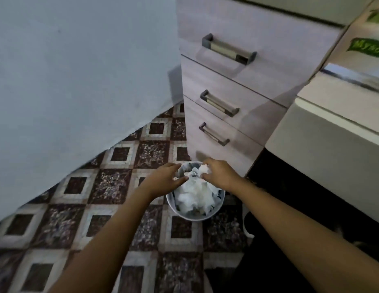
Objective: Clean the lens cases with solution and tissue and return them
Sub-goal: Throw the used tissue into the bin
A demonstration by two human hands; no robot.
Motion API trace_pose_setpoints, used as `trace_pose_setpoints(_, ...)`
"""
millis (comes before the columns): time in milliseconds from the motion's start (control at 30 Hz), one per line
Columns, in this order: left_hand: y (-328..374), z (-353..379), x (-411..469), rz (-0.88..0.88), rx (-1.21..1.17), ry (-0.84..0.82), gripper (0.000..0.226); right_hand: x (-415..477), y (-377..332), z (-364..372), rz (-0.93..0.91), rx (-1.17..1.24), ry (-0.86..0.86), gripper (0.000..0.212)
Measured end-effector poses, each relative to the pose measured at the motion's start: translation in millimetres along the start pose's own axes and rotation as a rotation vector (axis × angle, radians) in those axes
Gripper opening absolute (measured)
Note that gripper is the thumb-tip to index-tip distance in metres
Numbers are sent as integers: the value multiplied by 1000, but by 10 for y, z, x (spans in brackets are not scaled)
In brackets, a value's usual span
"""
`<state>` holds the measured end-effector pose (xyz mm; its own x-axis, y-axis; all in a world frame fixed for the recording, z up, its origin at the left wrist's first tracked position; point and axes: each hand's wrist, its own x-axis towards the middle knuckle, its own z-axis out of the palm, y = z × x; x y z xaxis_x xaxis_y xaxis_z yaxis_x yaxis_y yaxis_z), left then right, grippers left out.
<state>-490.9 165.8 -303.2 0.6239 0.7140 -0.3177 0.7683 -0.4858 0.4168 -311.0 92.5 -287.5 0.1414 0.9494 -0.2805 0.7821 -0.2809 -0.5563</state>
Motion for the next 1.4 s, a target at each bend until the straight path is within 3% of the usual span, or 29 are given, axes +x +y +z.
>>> trace_pose_setpoints(200, -145, 302, 96, -43, -31, -85, 56, 198, 109, 306, 89, -2, -118, 49)
trace_pose_setpoints(367, -179, 430, 158, -67, -33, -164, 64, 254, 242, 486, 84, 31, -229, 76)
trace_pose_setpoints(500, -152, 467, 180, -47, -19, -166, 66, 240, 326, 489, 91, 49, -274, 74)
trace_pose_setpoints(800, -39, 281, 198, -20, -5, -105, 61, 201, 230, 263, 31, 10, -131, 53)
trace_pose_setpoints(933, 46, 30, 190, 18, 27, -26, 64, 164, 35, 32, -36, -3, -110, 63)
trace_pose_setpoints(1033, 100, -186, 190, 43, 49, 19, 65, 123, -143, -203, -76, -19, -75, 59)
trace_pose_setpoints(1400, 695, -1213, -57, 155, 121, 310, 60, -248, -679, -1263, -244, -99, 218, 55)
